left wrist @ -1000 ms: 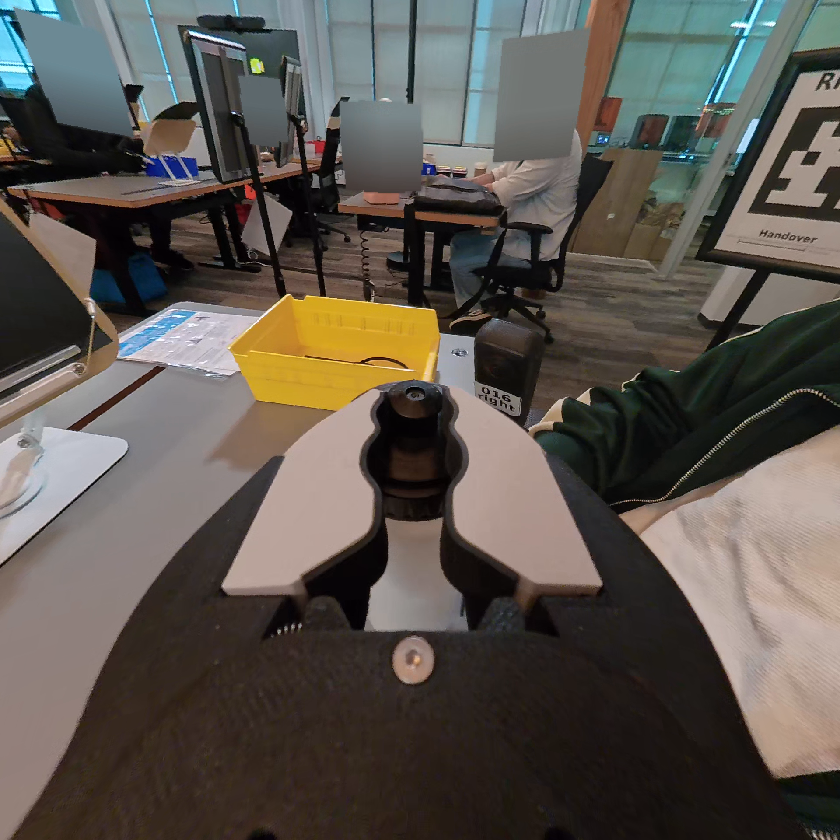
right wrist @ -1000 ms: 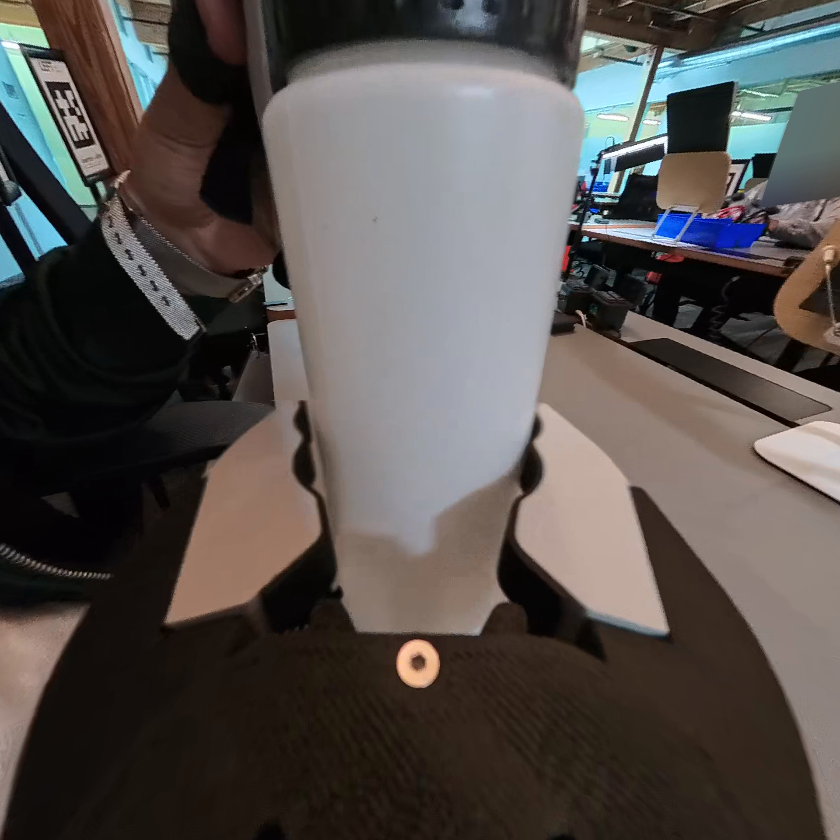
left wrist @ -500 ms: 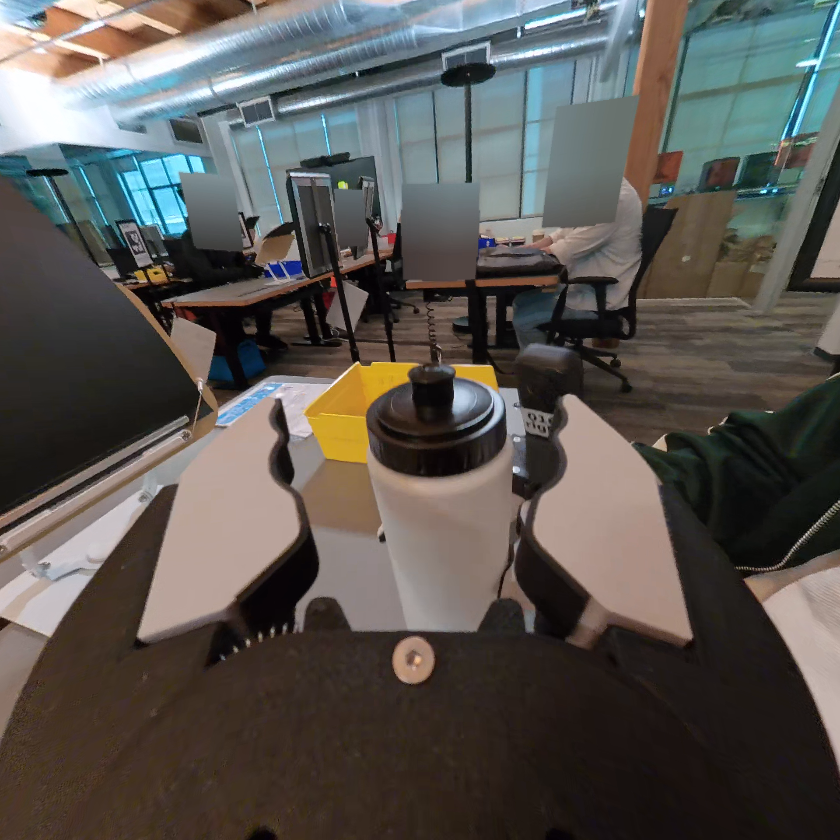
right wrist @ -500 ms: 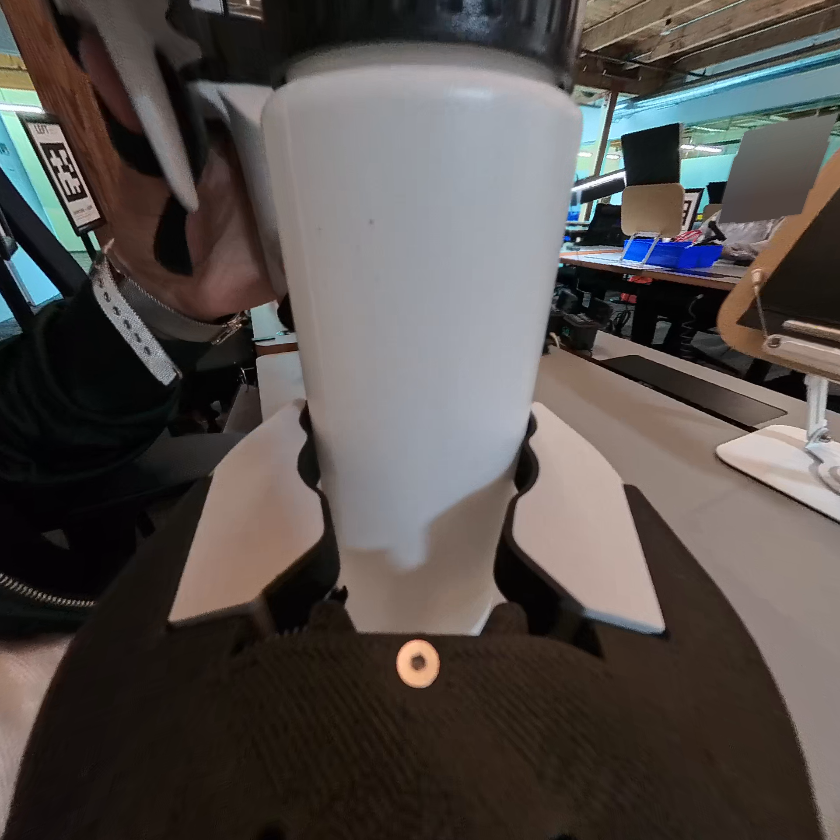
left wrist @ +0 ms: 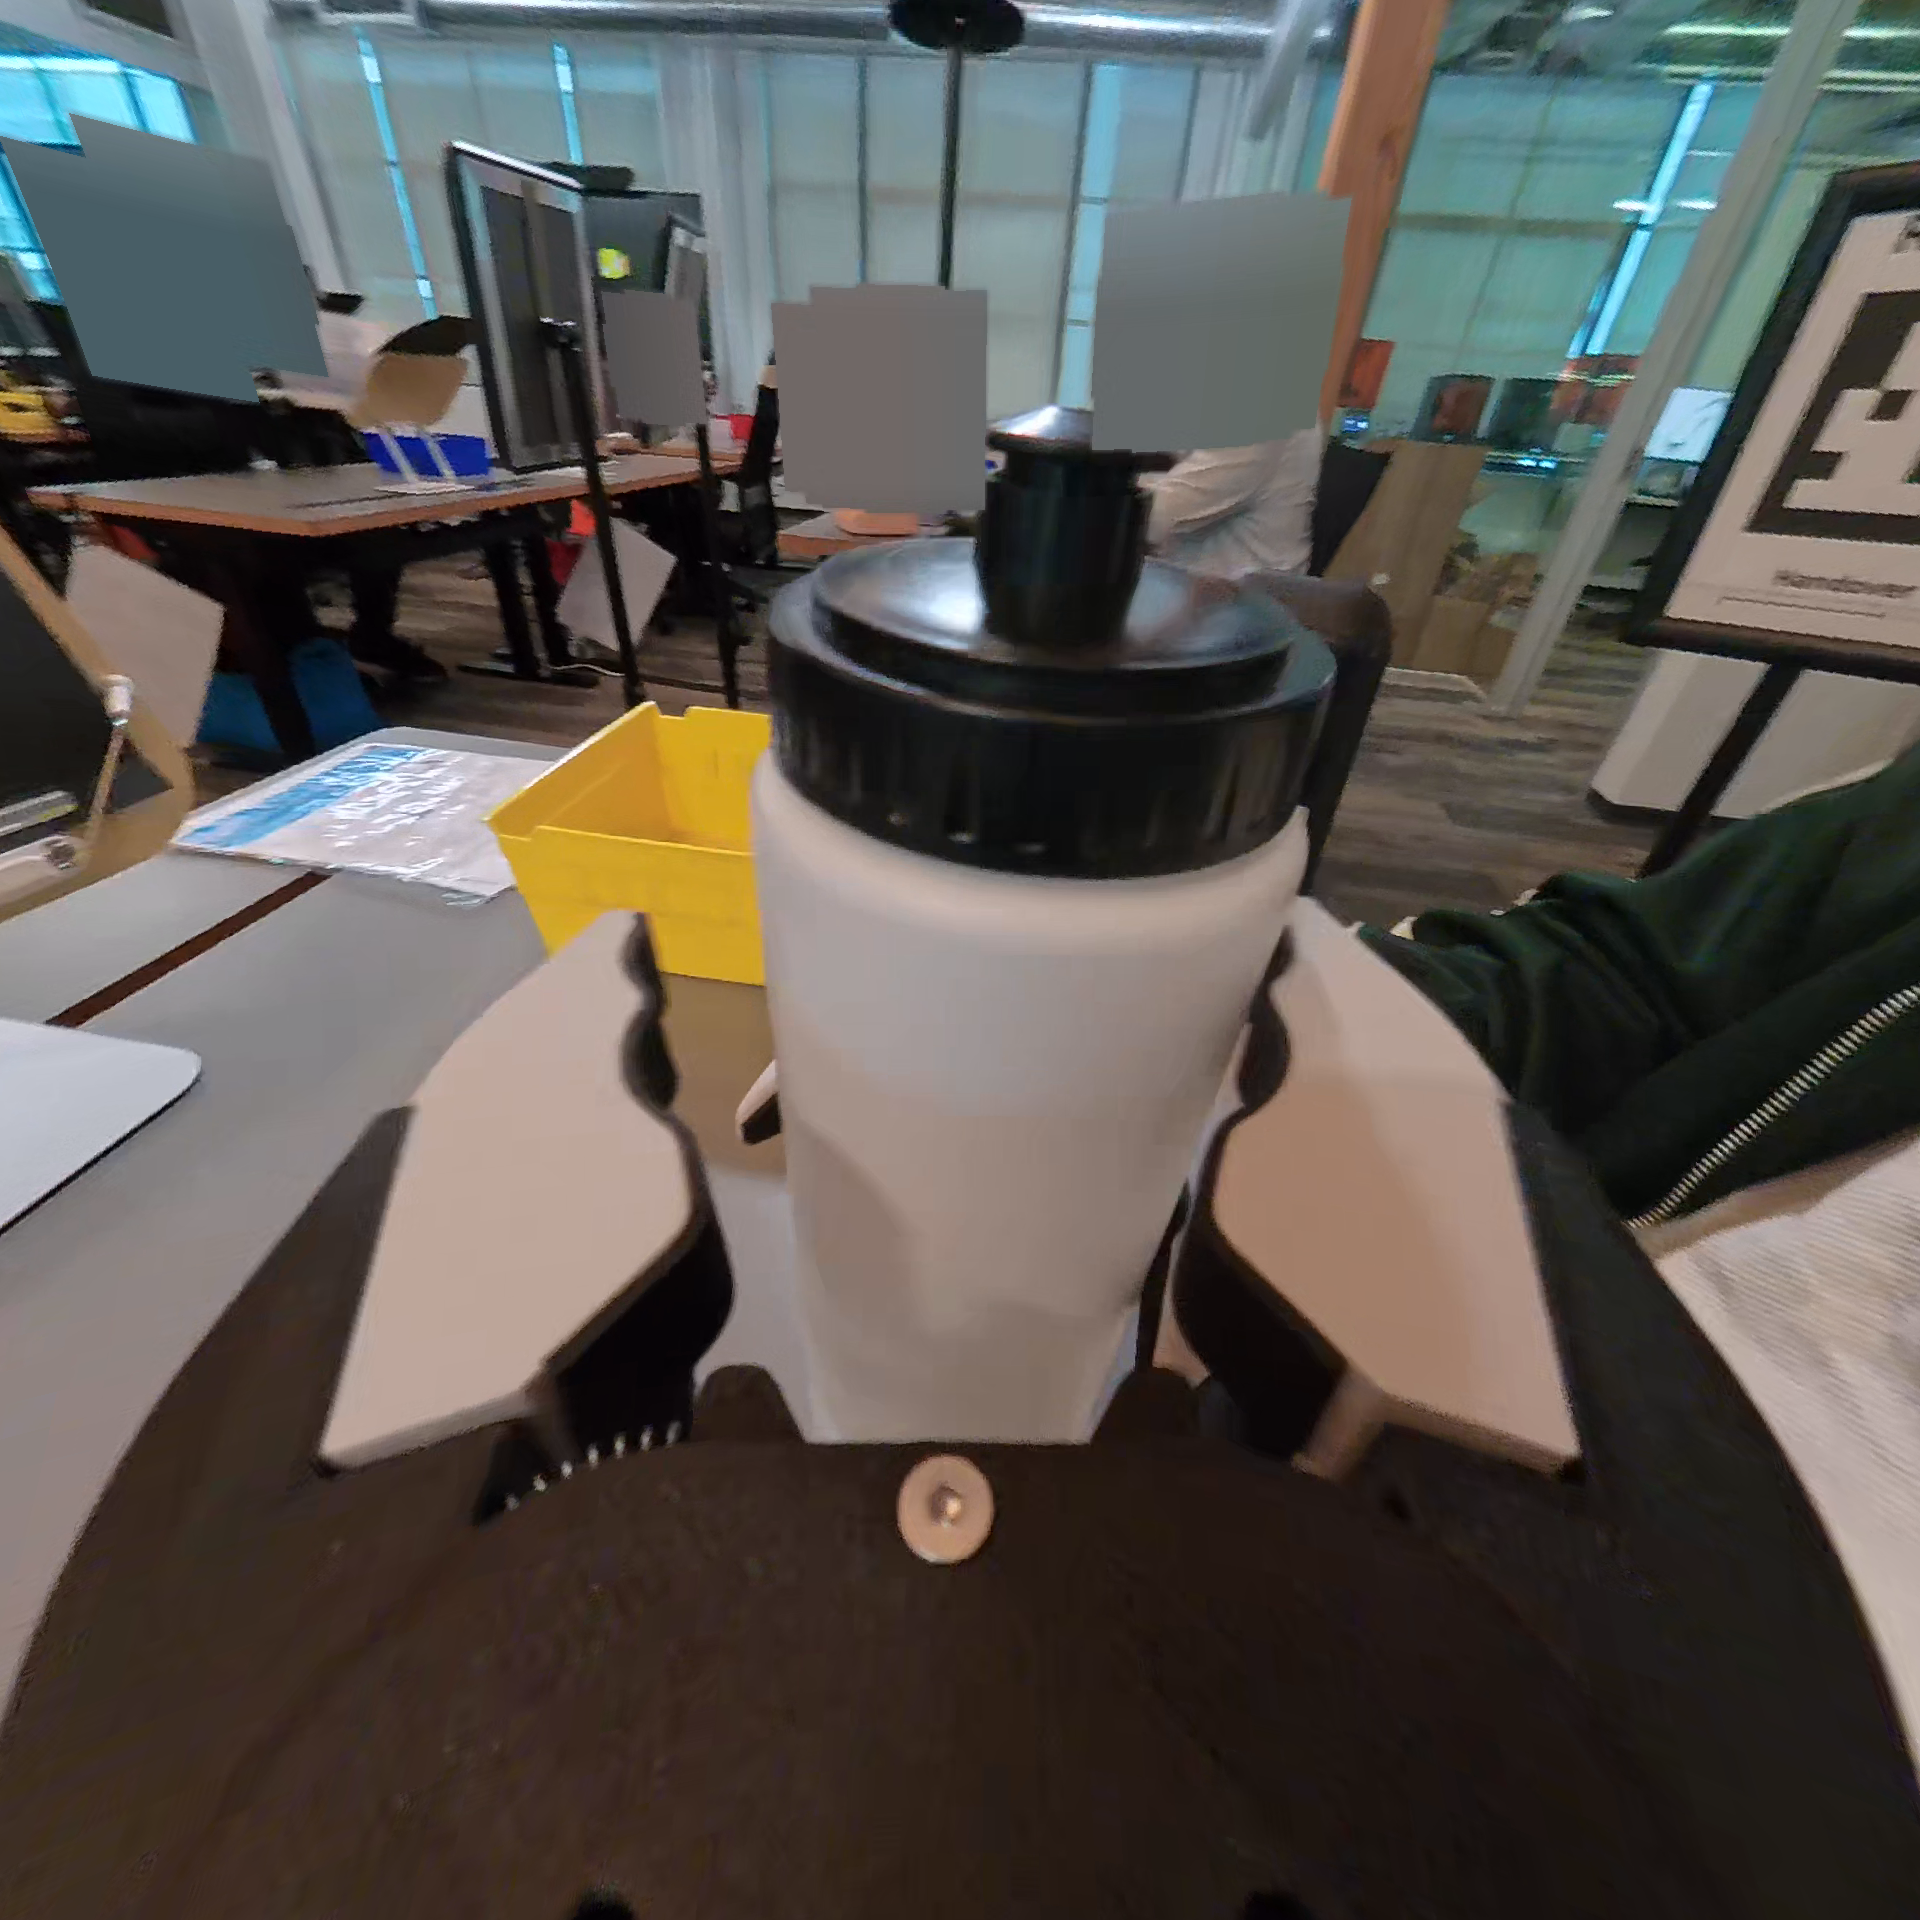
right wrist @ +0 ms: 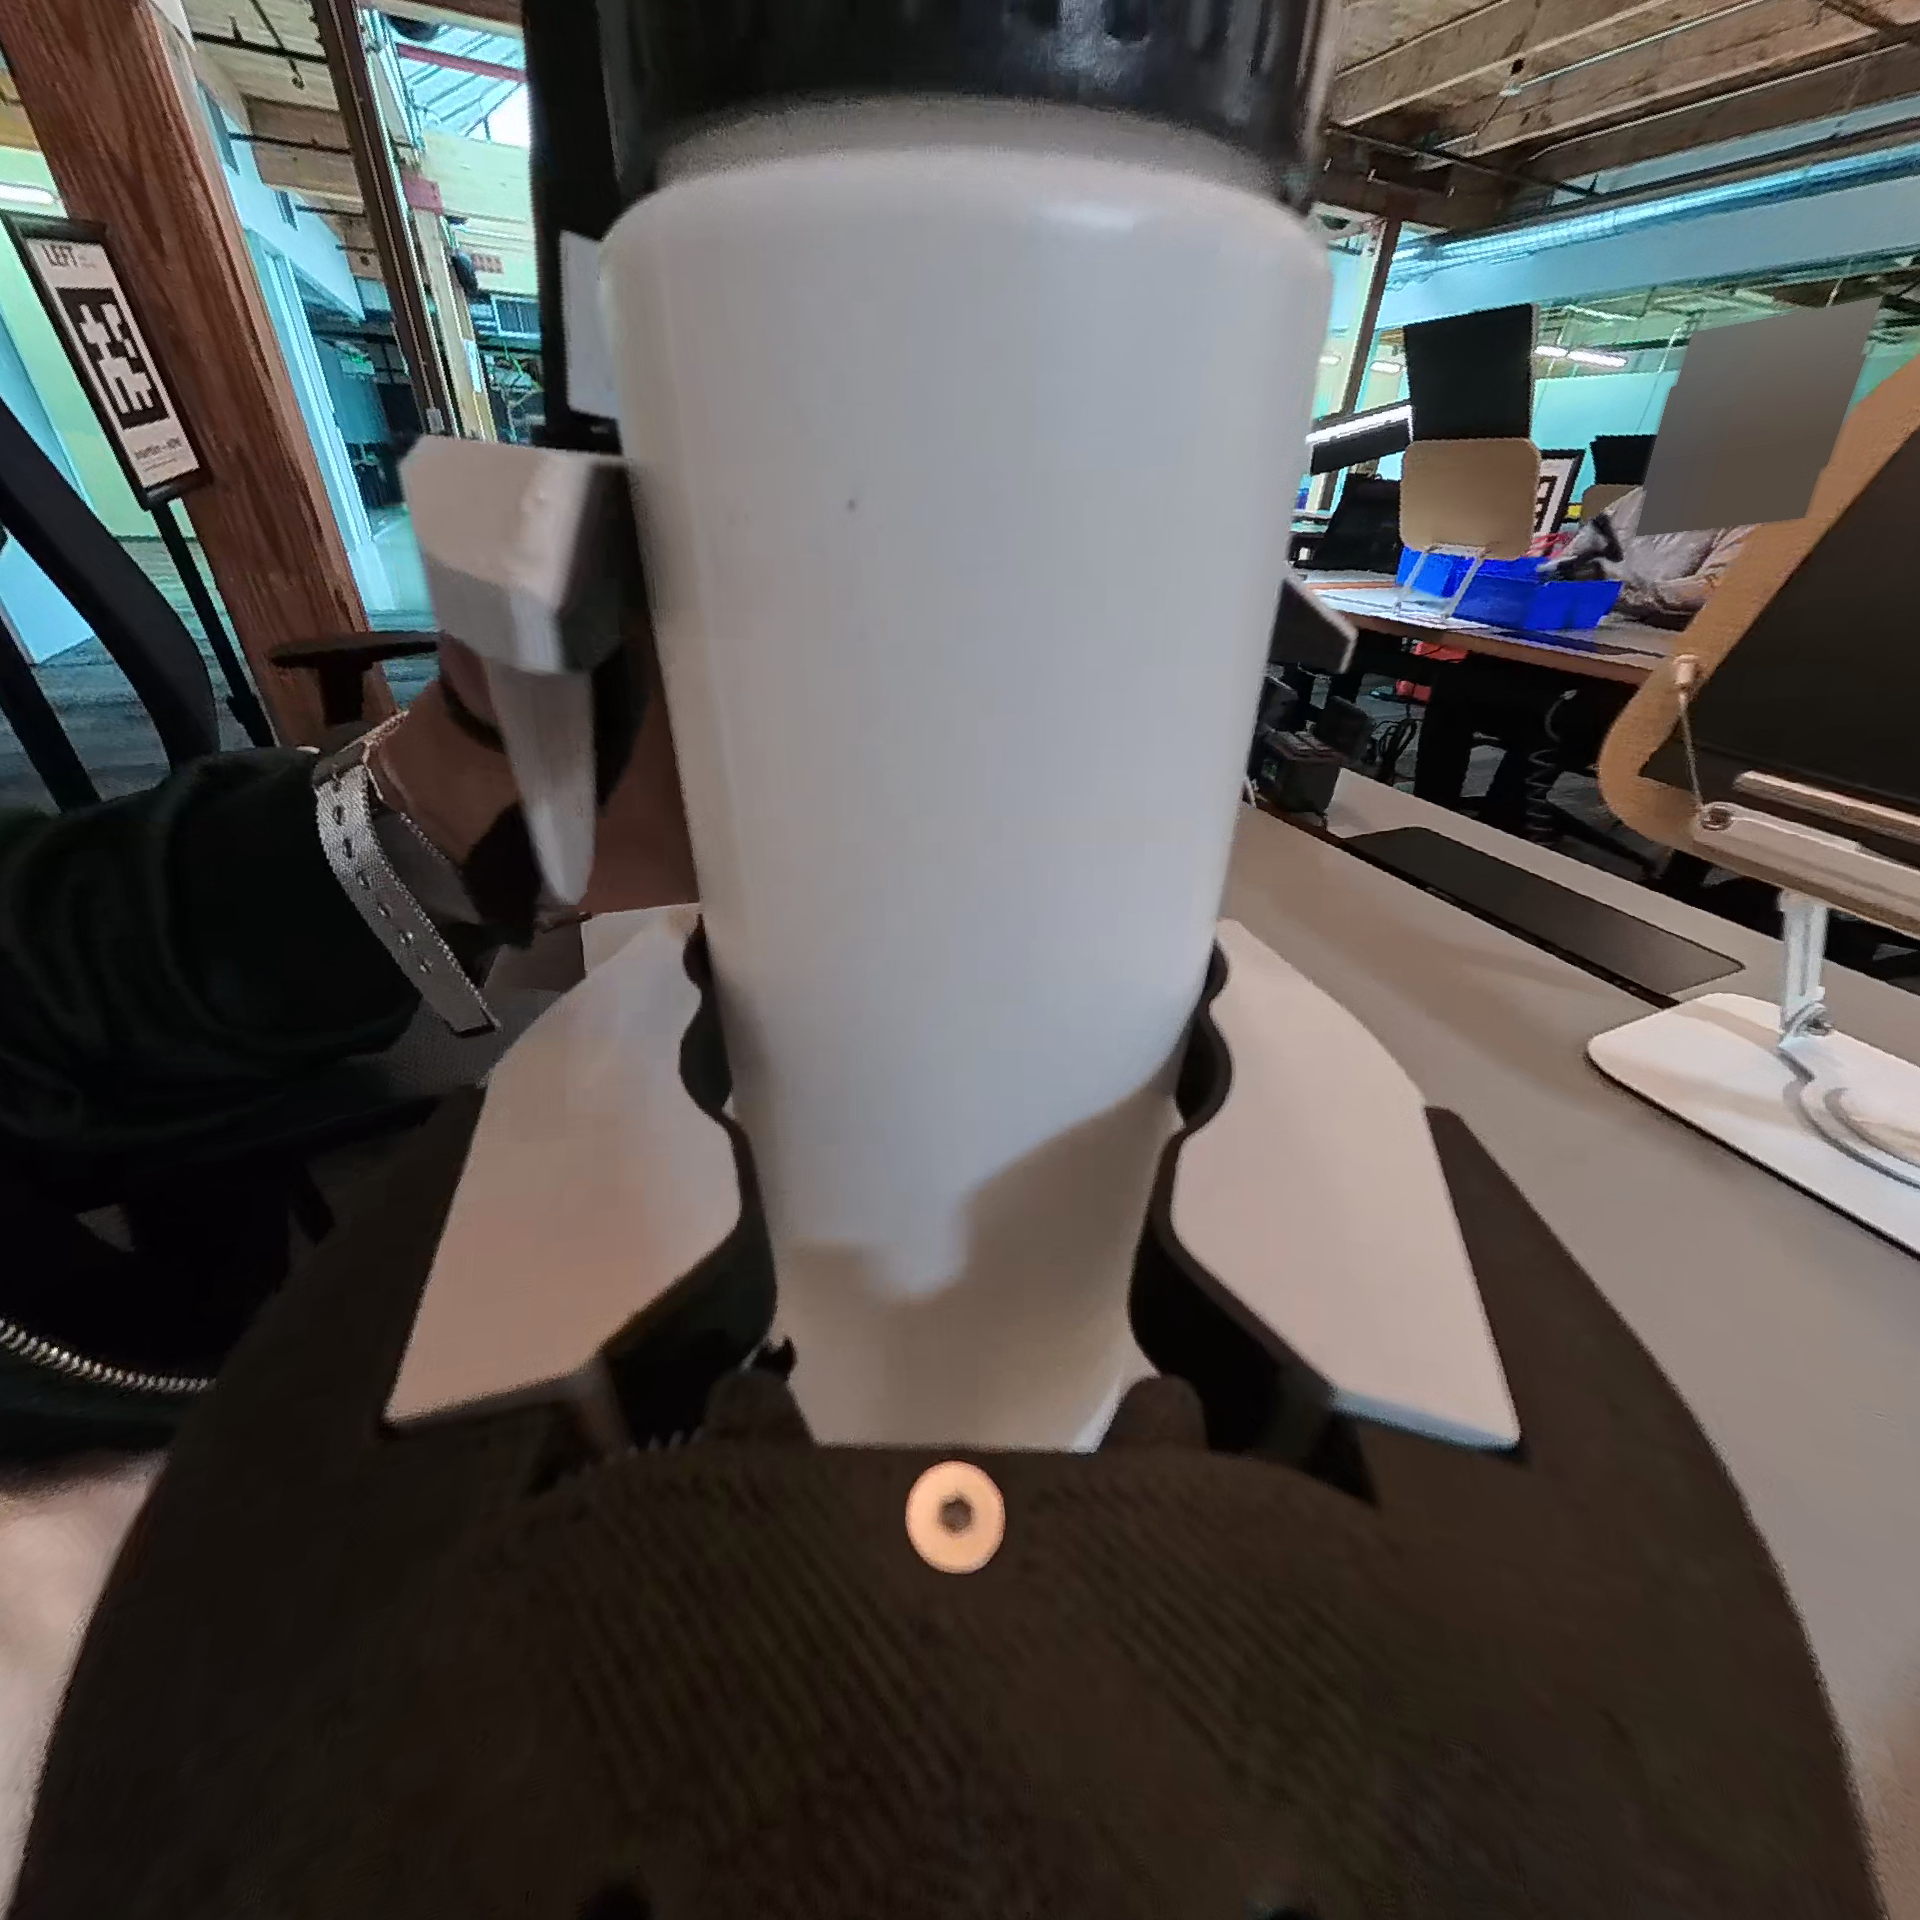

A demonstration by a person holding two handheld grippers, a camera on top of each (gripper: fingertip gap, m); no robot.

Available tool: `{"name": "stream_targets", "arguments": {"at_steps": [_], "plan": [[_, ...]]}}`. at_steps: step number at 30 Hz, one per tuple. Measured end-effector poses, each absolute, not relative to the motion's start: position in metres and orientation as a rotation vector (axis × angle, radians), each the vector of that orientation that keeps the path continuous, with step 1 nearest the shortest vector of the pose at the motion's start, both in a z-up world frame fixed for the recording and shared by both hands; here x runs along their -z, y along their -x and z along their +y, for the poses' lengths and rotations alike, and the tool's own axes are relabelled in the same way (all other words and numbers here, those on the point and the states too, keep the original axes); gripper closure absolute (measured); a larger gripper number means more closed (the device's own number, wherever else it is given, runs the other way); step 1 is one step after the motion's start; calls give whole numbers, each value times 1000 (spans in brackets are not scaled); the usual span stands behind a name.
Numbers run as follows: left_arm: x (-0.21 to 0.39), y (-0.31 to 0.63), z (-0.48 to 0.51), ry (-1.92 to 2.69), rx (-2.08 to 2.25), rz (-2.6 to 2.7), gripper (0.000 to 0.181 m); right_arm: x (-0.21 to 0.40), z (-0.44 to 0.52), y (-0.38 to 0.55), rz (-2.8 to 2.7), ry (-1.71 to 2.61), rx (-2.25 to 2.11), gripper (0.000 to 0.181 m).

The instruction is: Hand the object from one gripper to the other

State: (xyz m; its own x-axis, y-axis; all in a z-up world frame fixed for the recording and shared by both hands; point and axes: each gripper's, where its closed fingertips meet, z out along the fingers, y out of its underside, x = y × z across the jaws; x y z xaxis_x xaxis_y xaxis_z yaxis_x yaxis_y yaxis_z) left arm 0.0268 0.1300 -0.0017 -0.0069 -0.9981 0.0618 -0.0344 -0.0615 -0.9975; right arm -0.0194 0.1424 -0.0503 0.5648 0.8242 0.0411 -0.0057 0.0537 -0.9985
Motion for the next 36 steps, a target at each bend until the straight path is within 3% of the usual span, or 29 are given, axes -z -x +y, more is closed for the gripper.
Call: {"name": "stream_targets", "arguments": {"at_steps": [2, 9, 14, 19, 23, 30, 36], "plan": [[0, -26, 123, 1239, 1278, 1234, 92, 51, 143, 20, -759, 1395, -745, 94], [-1, -25, 128, 1229, 1276, 1187, 93, 51, 145, 21, -755, 1403, -764, 94], [-10, -14, 140, 1219, 1207, 1151, 93, 50, 153, 18, -723, 1392, -786, 52], [-28, 4, 150, 1205, 1177, 1099, 93, 90, 163, 25, -741, 1499, -796, 35], [-32, 6, 147, 1203, 1177, 1106, 93, 109, 158, 41, -762, 1550, -826, 34], [-15, -12, 136, 1229, 1185, 1169, 93, 76, 152, 34, -742, 1420, -782, 44], [-6, -21, 131, 1248, 1259, 1167, 93, 49, 144, 20, -775, 1335, -768, 82]]}}
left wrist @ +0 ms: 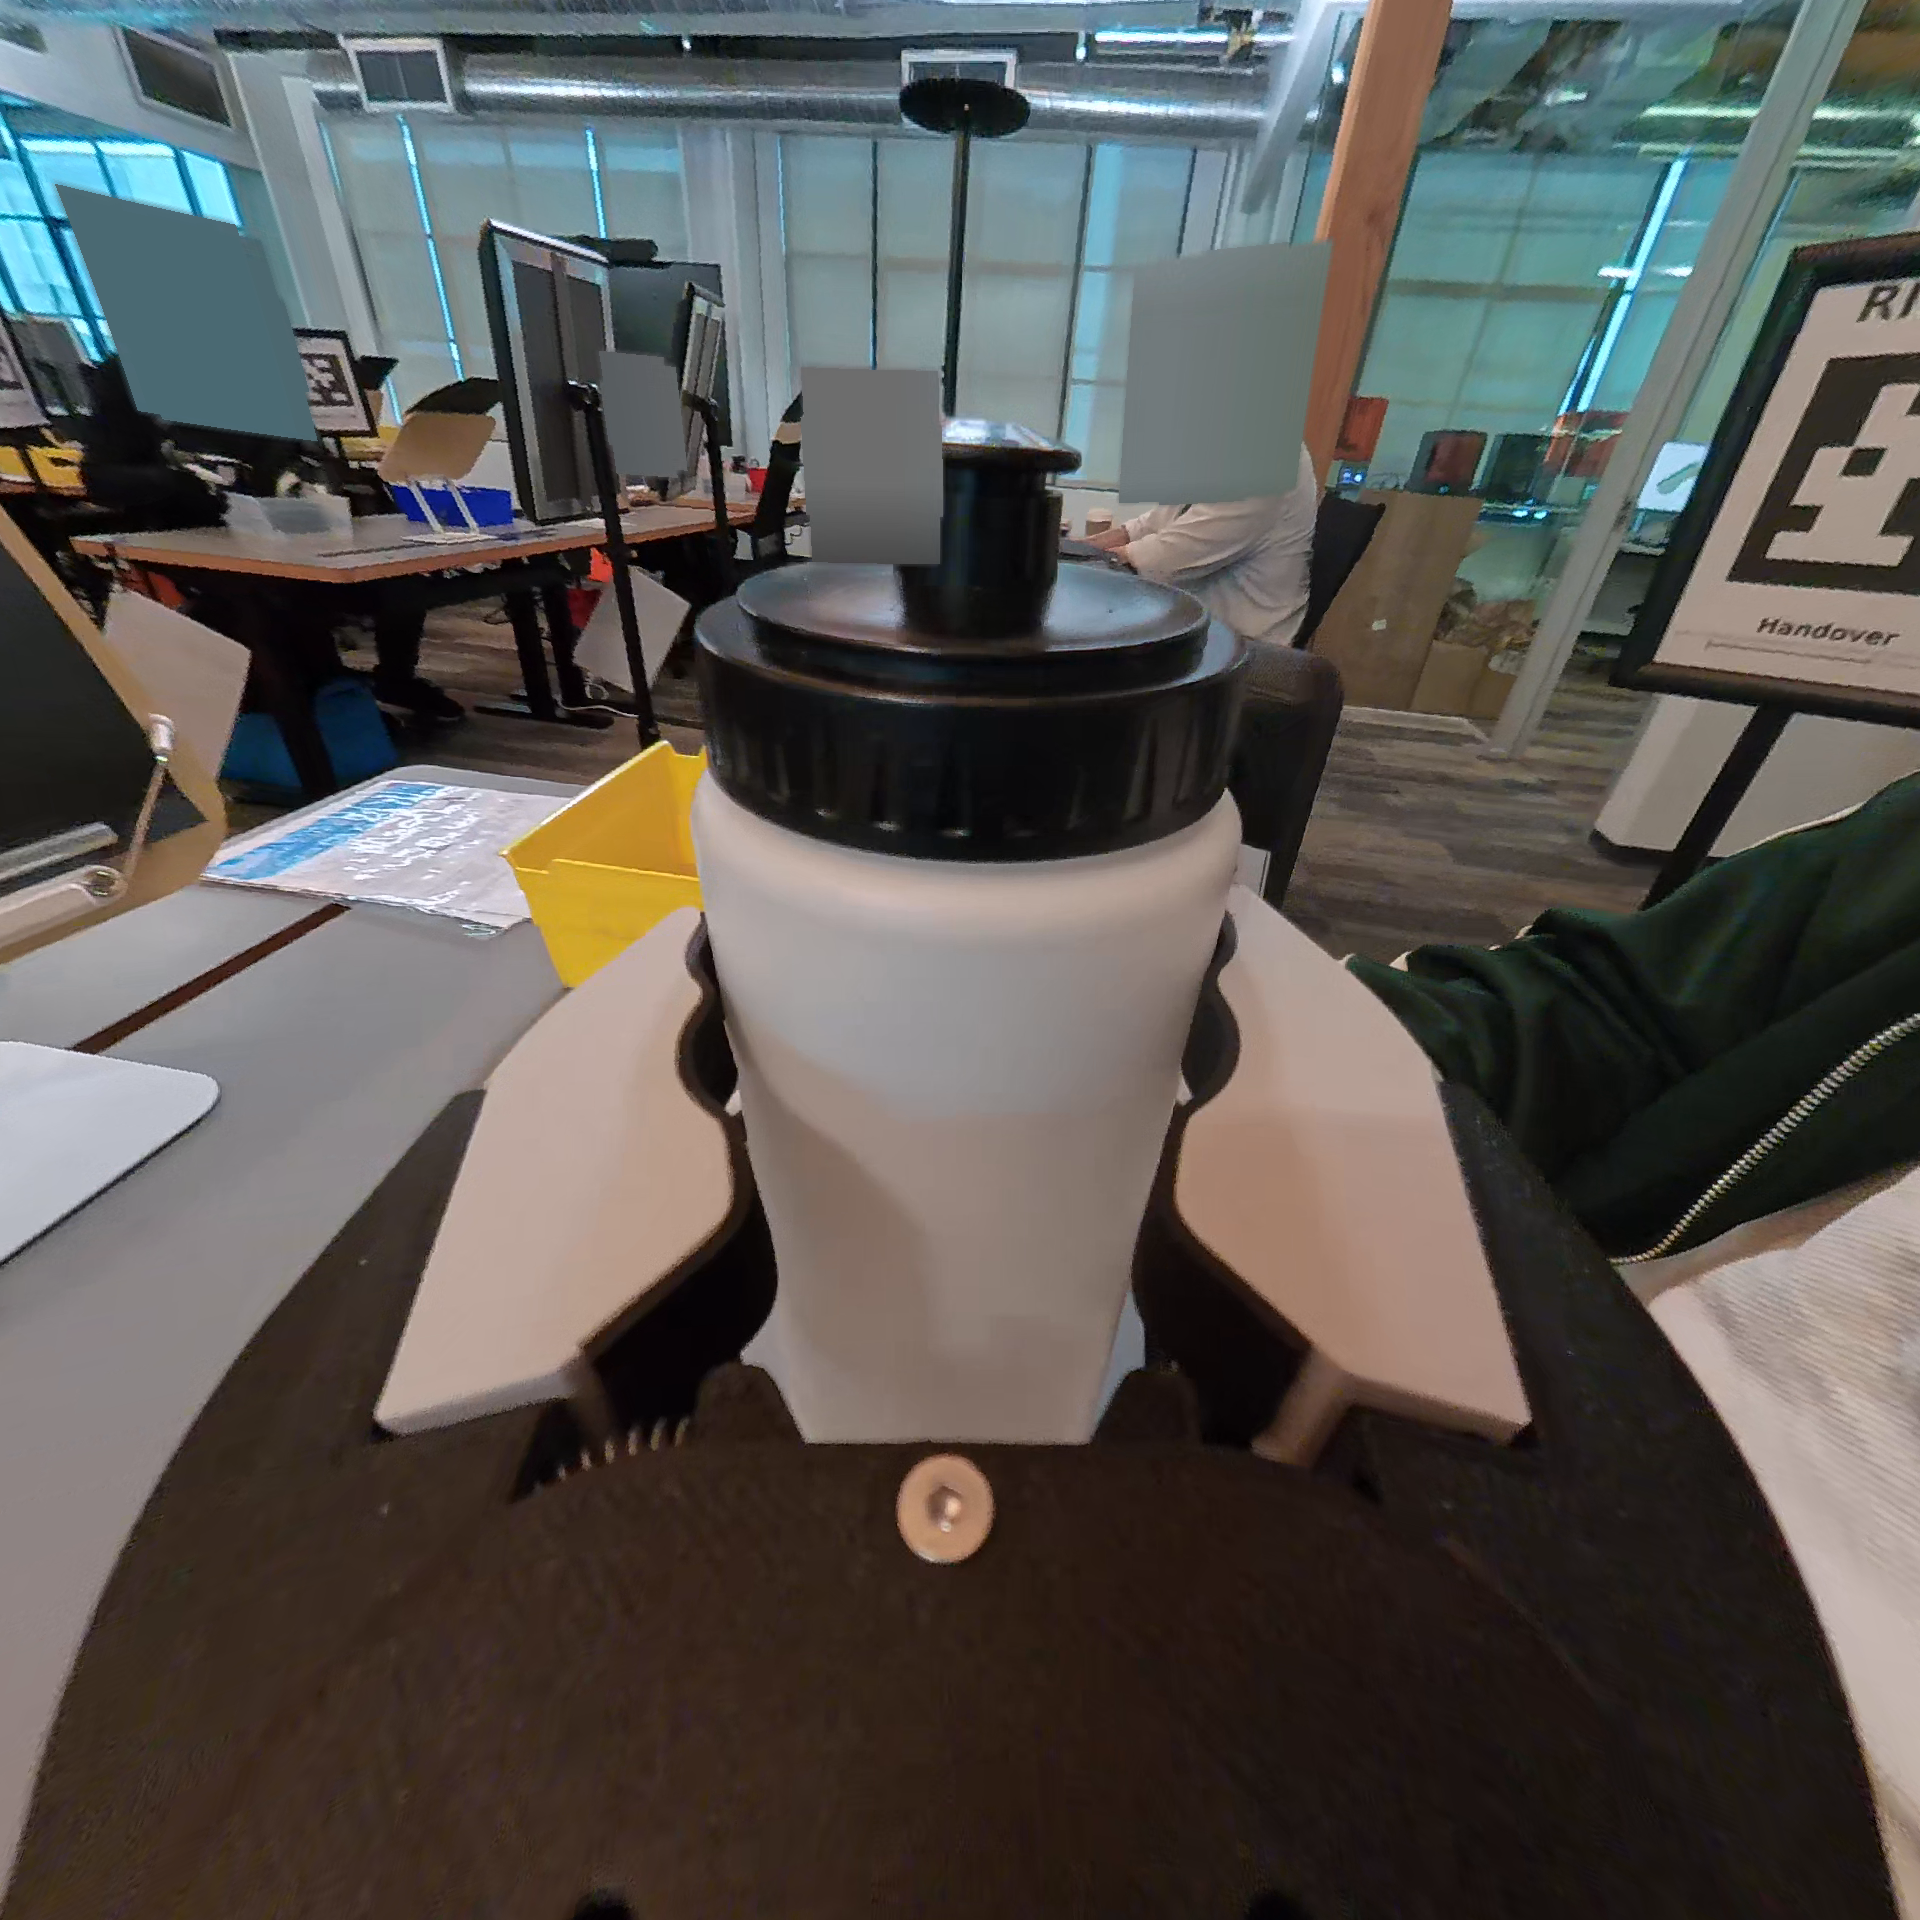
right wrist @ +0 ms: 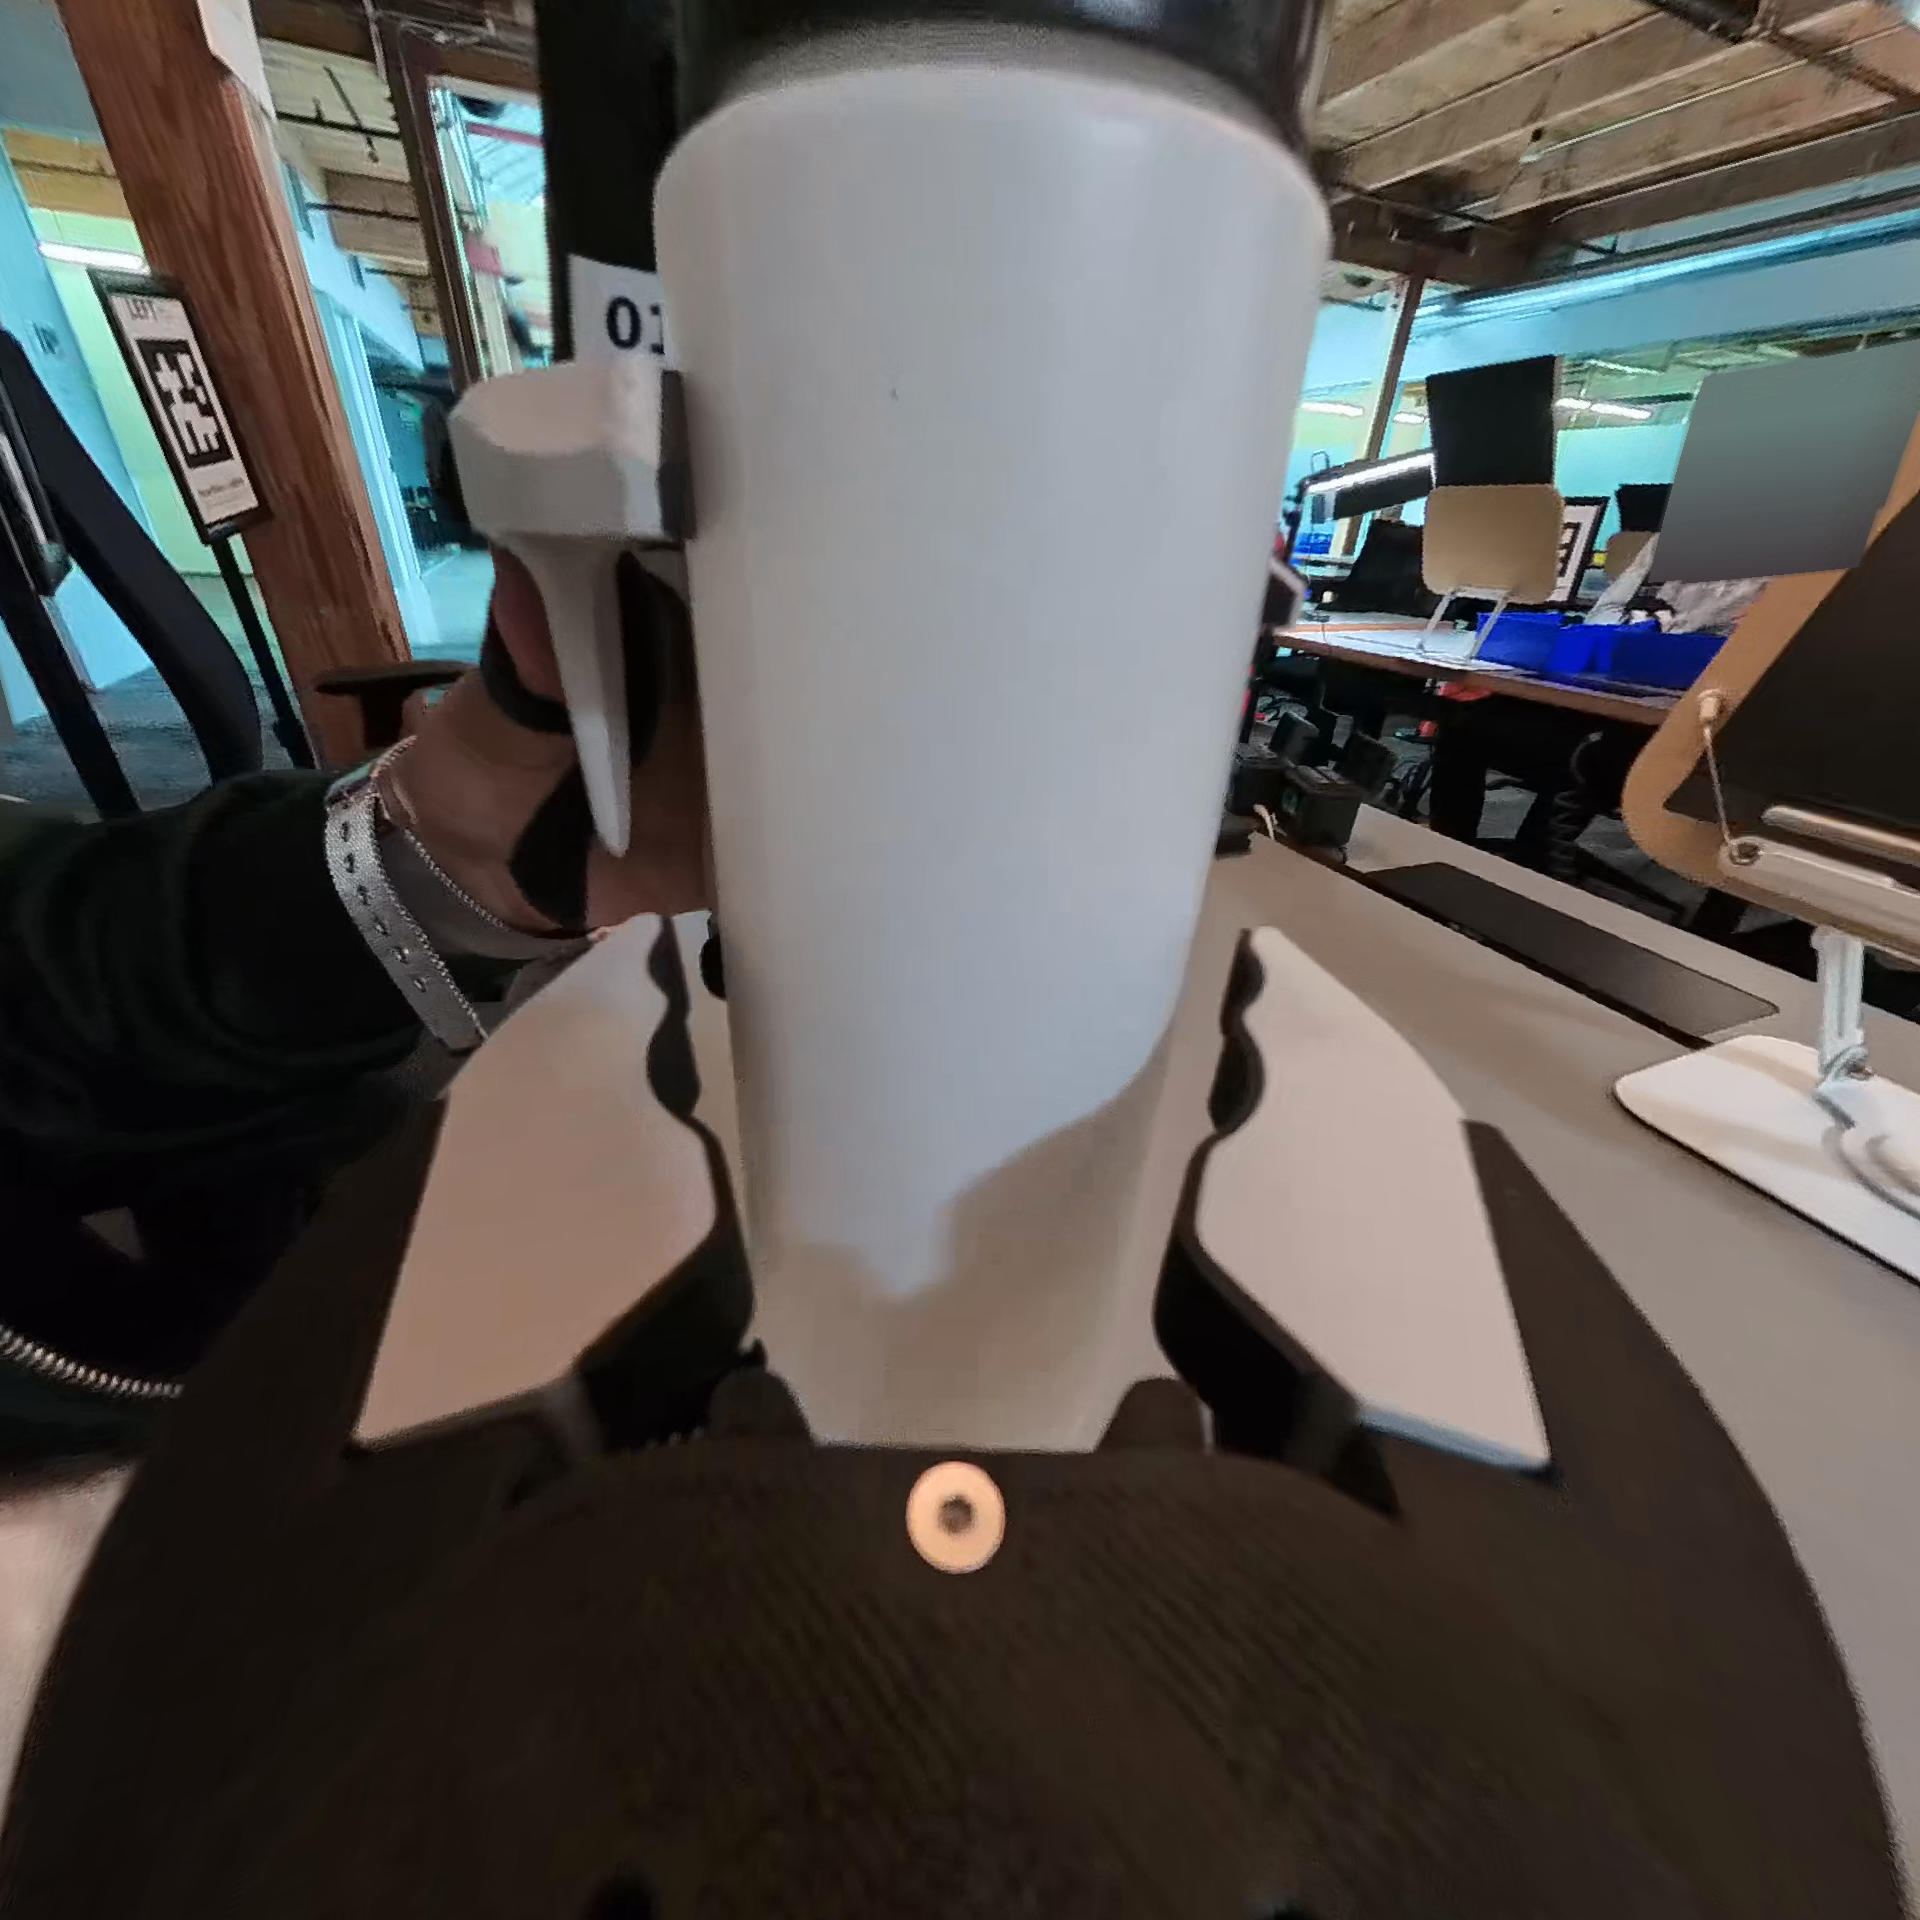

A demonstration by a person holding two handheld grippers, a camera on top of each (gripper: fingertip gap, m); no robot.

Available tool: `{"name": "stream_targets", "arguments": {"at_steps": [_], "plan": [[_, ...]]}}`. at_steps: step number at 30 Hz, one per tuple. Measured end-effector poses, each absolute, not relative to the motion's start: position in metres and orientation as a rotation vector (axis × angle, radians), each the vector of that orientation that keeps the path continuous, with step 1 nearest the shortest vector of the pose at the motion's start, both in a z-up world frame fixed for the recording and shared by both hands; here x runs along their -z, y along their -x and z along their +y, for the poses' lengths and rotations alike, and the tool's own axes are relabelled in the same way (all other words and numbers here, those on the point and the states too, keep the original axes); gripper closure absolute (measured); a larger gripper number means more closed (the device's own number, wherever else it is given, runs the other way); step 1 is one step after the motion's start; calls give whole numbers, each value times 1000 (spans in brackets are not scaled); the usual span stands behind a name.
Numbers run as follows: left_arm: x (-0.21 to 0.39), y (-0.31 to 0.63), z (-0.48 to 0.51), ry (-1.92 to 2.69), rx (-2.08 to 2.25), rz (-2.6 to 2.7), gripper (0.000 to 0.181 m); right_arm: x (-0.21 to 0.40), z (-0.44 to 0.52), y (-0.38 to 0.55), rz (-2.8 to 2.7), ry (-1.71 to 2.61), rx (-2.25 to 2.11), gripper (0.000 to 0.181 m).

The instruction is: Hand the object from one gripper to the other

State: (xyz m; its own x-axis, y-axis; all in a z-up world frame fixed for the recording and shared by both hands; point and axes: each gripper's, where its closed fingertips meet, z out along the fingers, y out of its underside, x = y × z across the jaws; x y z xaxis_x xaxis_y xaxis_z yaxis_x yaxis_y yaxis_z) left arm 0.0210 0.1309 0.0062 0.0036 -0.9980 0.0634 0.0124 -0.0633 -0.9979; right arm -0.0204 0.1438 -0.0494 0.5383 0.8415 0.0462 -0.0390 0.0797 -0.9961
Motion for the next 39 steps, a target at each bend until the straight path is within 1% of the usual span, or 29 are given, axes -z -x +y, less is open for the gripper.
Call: {"name": "stream_targets", "arguments": {"at_steps": [1, 2, 8, 9, 11, 12, 13, 17, 20, 21, 22, 25, 28, 29, 31, 33, 36, 39], "plan": [[-5, -23, 129, 1250, 1272, 1169, 93, 49, 143, 20, -788, 1332, -760, 90], [-4, -24, 128, 1247, 1276, 1170, 93, 49, 142, 20, -795, 1336, -749, 95], [-1, -27, 122, 1237, 1201, 1254, 93, 53, 141, 19, -809, 1353, -716, 96], [-1, -27, 121, 1245, 1186, 1264, 87, 51, 141, 19, -801, 1351, -723, 96], [-6, -28, 125, 1262, 1139, 1219, 52, 43, 142, 14, -772, 1360, -739, 96], [-10, -27, 127, 1255, 1118, 1199, 46, 36, 144, 8, -755, 1357, -737, 96], [-15, -24, 128, 1244, 1103, 1174, 44, 27, 146, 0, -736, 1354, -725, 96], [-28, -15, 132, 1212, 1117, 1108, 44, -11, 169, -67, -662, 1447, -562, 96], [-27, -9, 139, 1233, 1125, 1059, 46, -22, 189, -149, -537, 1646, -401, 96], [-28, -7, 142, 1247, 1144, 1015, 44, -21, 196, -181, -480, 1699, -327, 96], [-32, -2, 149, 1264, 1170, 932, 33, -15, 202, -216, -415, 1757, -250, 96], [-40, 20, 165, 1265, 1227, 737, 33, 31, 218, -314, -207, 1995, -49, 97], [-34, 36, 175, 1324, 1236, 676, 33, 97, 228, -375, -31, 2236, -21, 96], [-33, 40, 177, 1336, 1248, 656, 33, 120, 230, -388, 14, 2313, -21, 96], [-32, 50, 178, 1341, 1256, 612, 44, 159, 232, -406, 67, 2461, -3, 96], [-29, 59, 180, 1350, 1222, 586, 48, 184, 230, -417, 100, 2582, 26, 96], [-21, 68, 183, 1384, 1149, 573, 49, 208, 227, -422, 114, 2740, 48, 96], [-16, 75, 183, 1404, 1124, 554, 51, 209, 232, -427, 112, 2769, 97, 96]]}}
